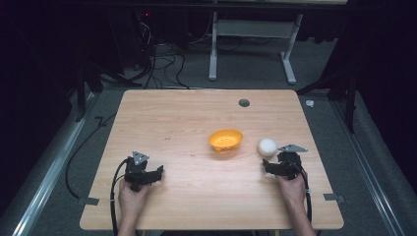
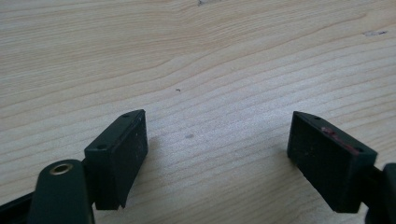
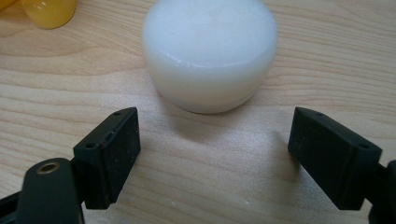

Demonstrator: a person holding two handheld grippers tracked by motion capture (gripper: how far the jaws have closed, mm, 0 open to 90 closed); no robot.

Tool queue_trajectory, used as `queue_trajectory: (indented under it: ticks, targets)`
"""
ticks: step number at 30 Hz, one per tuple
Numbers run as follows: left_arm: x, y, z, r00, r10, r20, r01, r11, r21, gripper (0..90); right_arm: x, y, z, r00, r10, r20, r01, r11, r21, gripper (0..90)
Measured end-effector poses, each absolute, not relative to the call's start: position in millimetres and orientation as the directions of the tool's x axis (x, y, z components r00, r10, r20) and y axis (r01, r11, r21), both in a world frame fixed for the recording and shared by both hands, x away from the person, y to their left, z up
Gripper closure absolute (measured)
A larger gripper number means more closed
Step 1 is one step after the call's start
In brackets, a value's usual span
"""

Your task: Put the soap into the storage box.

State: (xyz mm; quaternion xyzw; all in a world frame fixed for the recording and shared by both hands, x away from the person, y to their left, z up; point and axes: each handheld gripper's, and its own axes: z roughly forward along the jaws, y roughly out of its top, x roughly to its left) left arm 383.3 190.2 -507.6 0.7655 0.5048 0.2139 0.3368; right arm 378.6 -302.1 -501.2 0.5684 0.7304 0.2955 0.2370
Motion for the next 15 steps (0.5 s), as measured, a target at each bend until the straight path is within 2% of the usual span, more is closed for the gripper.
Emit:
queue_trajectory:
  ticks: [15]
  targets:
    - [383, 190, -508, 0.399, 0.917, -0.012, 0.629, -0.264, 0.732, 20.6, 386, -300, -484, -0.261, 0.965, 0.002, 0.657, 0.177, 0.733, 14.7]
